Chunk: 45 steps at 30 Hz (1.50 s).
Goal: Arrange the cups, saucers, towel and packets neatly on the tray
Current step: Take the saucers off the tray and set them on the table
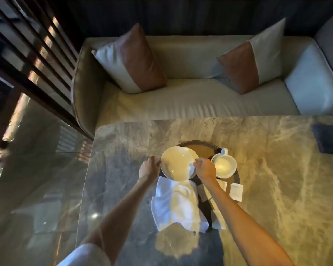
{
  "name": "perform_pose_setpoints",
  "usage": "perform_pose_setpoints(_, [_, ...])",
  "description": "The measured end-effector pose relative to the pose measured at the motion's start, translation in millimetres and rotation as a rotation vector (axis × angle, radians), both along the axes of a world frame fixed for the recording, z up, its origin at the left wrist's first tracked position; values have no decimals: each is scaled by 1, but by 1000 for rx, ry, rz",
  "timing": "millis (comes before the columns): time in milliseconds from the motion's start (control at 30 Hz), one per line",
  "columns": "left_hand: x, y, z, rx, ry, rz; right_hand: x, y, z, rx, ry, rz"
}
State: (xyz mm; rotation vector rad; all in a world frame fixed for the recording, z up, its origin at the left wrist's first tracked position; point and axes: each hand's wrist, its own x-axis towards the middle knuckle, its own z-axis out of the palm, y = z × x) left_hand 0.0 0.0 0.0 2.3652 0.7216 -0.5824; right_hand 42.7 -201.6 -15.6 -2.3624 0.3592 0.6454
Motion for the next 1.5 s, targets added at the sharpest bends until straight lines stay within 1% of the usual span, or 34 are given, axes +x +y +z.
perform_pose_setpoints(167, [11, 4, -27, -186, 26, 117, 5, 11, -19, 17, 106, -92])
perform_pose_setpoints(267, [13, 4, -34, -330, 23, 155, 6, 13, -25, 10, 87, -131])
perform_pose_setpoints(367, [13, 3, -43, -390, 25, 182, 7, 10, -36, 8, 71, -147])
perform_pose_setpoints(500, [13, 1, -45, -347, -27, 190, 10, 6, -39, 33, 58, -155])
perform_pose_setpoints(633, [15, 21, -36, -362, -49, 243, 16, 22, -32, 101, 43, -174])
perform_pose_setpoints(733, [11, 60, -30, -349, -74, 287, 19, 60, -26, 134, 23, -126])
perform_pose_setpoints(833, [-4, 105, -28, -350, -92, 392, 12, 112, -24, 148, -1, -73])
perform_pose_setpoints(967, [-35, 156, -26, -323, -91, 490, -9, 170, -32, 186, 70, -52])
perform_pose_setpoints(1067, [-55, 179, -30, -312, -67, 529, -27, 194, -41, 186, 112, -34])
perform_pose_setpoints(1233, [-73, 193, -41, -325, -33, 539, -45, 208, -50, 186, 151, -51])
perform_pose_setpoints(1500, [-77, 190, -54, -357, -12, 535, -48, 203, -55, 155, 163, -57])
